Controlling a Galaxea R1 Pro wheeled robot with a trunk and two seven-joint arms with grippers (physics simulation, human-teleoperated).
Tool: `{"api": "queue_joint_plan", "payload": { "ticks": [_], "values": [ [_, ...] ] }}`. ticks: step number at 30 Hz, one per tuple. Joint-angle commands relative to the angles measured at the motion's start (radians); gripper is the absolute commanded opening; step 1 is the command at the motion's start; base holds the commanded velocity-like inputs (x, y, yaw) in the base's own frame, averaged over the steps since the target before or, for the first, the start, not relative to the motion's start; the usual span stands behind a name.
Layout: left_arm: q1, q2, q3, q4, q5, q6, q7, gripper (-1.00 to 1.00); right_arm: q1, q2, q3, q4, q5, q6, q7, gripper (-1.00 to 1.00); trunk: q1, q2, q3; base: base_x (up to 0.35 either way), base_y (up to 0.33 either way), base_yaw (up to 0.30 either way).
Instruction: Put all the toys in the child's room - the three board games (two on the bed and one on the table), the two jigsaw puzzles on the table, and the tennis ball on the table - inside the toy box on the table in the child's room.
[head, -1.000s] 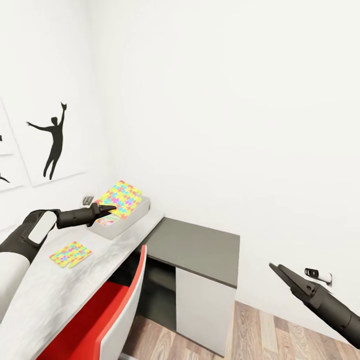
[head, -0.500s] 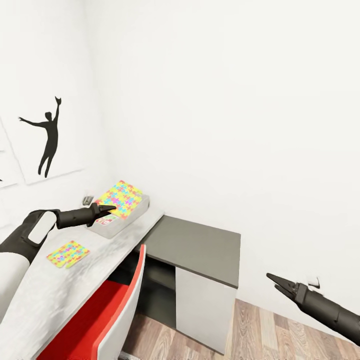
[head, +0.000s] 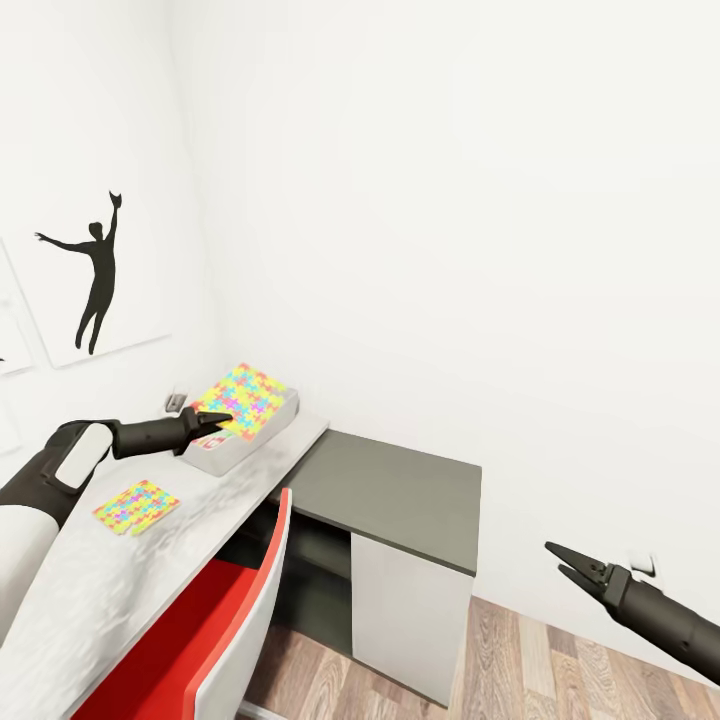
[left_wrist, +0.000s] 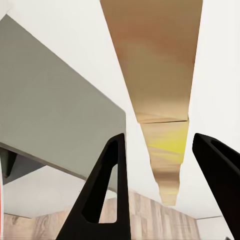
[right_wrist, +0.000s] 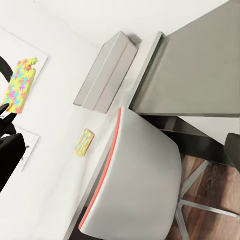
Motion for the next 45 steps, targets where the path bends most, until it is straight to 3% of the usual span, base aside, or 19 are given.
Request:
{"api": "queue_joint_plan", "payload": {
  "ticks": [1, 8, 19, 29, 35, 40, 43, 45],
  "values": [
    [-0.001, 0.002, -0.002, 0.0, -0.001, 0.005, -0.005, -1.0, -0.001, 0.0, -0.002, 0.0, 0.004, 0.005, 0.007, 1.0, 0.0, -0.001, -0.002, 0.0, 0.0, 0.0],
    [-0.001, 0.026, 0.004, 0.001, 0.001, 0.039, -0.012, -1.0, 0.0, -0.001, -0.005, 0.0, 0.003, 0.01, 0.008, 1.0, 0.0, -0.001, -0.002, 0.0, 0.0, 0.001],
    [-0.001, 0.034, 0.007, 0.001, 0.0, 0.064, -0.033, -1.0, 0.0, -0.002, -0.006, -0.001, 0.002, 0.015, 0.008, 1.0, -0.042, 0.076, 0.031, 0.0, 0.0, 0.177],
    [-0.001, 0.032, 0.005, 0.001, 0.002, 0.067, -0.034, -1.0, 0.0, -0.003, -0.005, 0.0, -0.002, 0.01, 0.017, 1.0, -0.08, 0.146, 0.062, 0.0, 0.0, 0.017],
    [-0.001, 0.031, 0.005, 0.001, 0.002, 0.067, -0.035, -1.0, -0.004, -0.009, -0.009, -0.001, 0.0, 0.016, 0.057, 1.0, -0.103, 0.188, 0.08, 0.0, 0.0, 0.0],
    [-0.001, 0.03, 0.005, 0.0, 0.003, 0.068, -0.035, -1.0, -0.003, -0.034, -0.015, -0.001, -0.005, 0.028, 0.076, 1.0, -0.122, 0.223, 0.096, 0.0, 0.0, 0.0],
    [-0.001, 0.03, 0.006, 0.0, 0.004, 0.068, -0.035, -1.0, 0.001, -0.04, -0.016, -0.001, -0.006, 0.028, 0.128, 1.0, -0.134, 0.244, 0.105, 0.0, 0.0, 0.0],
    [-0.001, 0.031, 0.005, 0.0, 0.005, 0.068, -0.035, -1.0, 0.004, -0.042, -0.017, -0.001, -0.004, 0.028, 0.208, 1.0, -0.142, 0.258, 0.112, 0.0, 0.0, 0.0]
  ]
}}
